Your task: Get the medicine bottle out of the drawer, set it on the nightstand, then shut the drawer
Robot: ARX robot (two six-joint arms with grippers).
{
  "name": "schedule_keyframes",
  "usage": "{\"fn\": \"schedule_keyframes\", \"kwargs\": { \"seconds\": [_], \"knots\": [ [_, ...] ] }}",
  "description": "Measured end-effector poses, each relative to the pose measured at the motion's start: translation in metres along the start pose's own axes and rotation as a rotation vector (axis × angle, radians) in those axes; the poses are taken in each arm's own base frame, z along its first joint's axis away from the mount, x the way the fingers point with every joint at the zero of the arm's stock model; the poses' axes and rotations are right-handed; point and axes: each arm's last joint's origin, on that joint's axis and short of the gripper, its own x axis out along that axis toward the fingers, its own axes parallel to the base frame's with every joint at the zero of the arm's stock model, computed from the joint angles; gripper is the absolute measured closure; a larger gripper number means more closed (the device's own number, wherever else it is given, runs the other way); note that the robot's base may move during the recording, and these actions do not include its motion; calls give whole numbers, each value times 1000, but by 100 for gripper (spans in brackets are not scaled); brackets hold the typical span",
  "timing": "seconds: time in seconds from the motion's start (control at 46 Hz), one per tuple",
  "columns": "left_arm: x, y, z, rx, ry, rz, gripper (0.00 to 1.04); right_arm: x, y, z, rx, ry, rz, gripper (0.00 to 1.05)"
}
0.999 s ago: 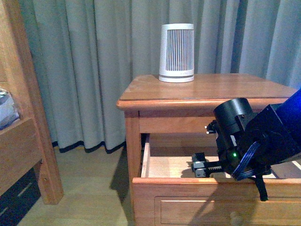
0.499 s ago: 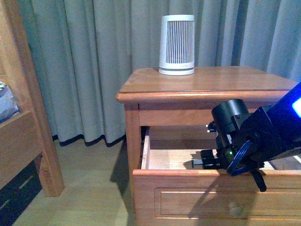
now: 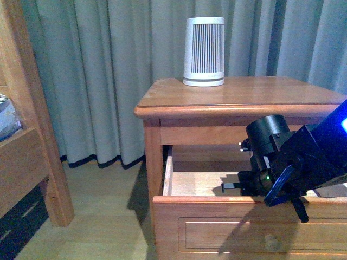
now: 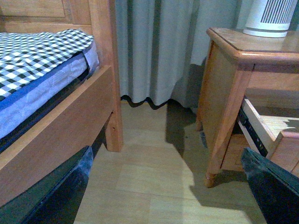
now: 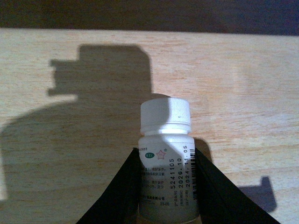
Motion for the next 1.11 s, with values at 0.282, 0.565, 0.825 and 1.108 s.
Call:
{"fn": "schedule_keyframes", "kwargs": {
  "seconds": [0.282, 0.565, 0.825, 1.108],
  "knots": [
    [0, 0, 0, 0, 0, 0, 7, -67, 2, 20, -27, -151, -1, 76],
    [0, 0, 0, 0, 0, 0, 7, -133, -12, 41, -16, -271, 35, 76],
    [0, 0, 0, 0, 0, 0, 7, -174, -34, 97, 42, -385, 43, 76],
    [0, 0, 0, 0, 0, 0, 7, -161, -83, 188, 117, -422, -43, 76]
  ]
}}
